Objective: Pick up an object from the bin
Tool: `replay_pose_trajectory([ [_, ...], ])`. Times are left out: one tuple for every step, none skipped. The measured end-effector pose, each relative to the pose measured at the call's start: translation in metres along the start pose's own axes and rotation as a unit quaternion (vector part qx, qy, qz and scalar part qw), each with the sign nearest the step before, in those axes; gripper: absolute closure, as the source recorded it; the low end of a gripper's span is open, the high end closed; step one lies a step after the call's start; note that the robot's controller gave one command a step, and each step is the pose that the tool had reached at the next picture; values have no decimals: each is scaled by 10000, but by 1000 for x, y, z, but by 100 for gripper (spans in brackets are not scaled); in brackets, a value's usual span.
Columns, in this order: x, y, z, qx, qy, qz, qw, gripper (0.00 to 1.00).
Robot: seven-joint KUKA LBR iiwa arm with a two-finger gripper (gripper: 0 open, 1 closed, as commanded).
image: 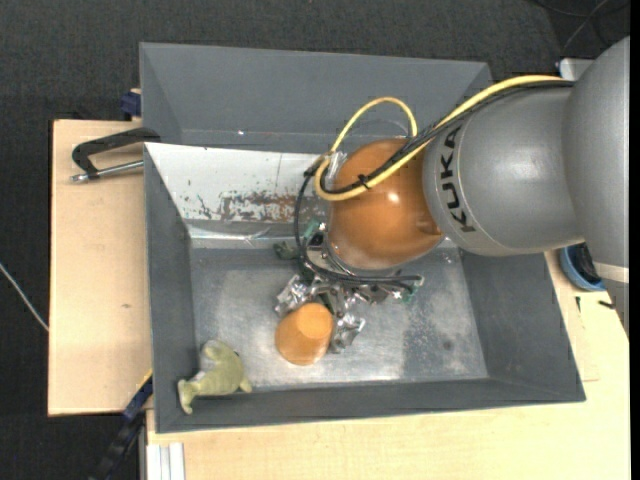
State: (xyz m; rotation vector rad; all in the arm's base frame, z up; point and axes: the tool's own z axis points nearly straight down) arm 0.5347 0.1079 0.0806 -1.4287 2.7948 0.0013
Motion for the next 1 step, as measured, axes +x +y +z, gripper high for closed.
replay_pose_trajectory([
  [9, -10, -148, 44, -39, -347, 9994, 100],
])
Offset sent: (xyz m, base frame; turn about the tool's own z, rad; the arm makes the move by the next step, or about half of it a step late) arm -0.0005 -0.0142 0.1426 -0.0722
